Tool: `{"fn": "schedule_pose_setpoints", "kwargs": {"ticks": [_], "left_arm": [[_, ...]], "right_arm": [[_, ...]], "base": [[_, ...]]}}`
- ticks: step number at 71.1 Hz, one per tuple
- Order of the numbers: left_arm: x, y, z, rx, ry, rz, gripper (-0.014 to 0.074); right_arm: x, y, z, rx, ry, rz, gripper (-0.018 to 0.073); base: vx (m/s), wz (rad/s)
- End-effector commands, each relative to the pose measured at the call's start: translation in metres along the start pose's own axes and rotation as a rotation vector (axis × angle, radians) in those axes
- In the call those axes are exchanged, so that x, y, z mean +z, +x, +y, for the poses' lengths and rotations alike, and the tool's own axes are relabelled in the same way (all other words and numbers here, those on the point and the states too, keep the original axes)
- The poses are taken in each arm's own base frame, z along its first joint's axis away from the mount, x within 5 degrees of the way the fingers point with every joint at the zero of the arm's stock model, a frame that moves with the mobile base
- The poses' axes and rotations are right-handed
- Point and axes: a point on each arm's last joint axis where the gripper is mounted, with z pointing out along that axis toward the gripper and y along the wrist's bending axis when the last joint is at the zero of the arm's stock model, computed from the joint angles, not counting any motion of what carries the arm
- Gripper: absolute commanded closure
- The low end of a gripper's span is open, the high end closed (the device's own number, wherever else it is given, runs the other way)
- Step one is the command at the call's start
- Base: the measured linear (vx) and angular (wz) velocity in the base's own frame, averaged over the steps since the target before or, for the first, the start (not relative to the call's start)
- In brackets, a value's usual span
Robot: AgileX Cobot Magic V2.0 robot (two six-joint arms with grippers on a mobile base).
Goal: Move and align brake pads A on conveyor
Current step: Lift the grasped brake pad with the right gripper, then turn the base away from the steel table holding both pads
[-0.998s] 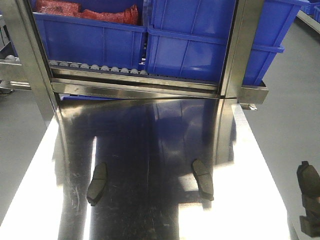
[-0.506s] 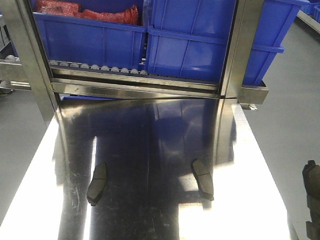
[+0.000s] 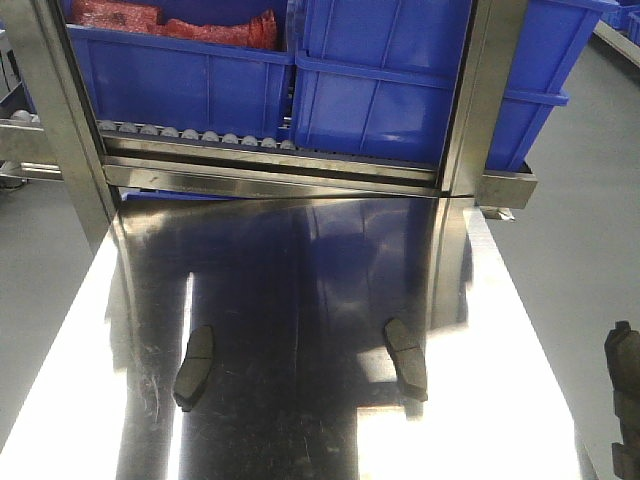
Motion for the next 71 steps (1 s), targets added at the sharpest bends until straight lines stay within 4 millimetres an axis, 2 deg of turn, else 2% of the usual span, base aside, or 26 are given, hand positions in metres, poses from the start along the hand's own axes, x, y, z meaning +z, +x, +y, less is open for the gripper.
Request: {"fn": "schedule_pose_setpoints", "kwargs": {"ticks": [1, 36, 71], "left_arm": [[-0.0039, -0.0176, -0.0011, 0.001, 0.008, -0.126, 0.0499], [-0.0039, -0.0176, -0.0011, 0.001, 0.008, -0.126, 0.0499], [-0.0039, -0.0176, -0.0011, 0.001, 0.008, -0.126, 0.0499]], "right_arm": [[-0.0064, -0.0155, -0.0008, -0.006, 0.008, -0.111, 0.0400], [-0.0064, -0.0154, -0.0008, -0.006, 0.007, -0.110, 0.0400], [-0.0064, -0.0154, -0.0008, -0.006, 0.008, -0.110, 0.0400]], "base": [[0.00, 0.00], [-0.01, 0.01], [-0.20, 0.15]]}}
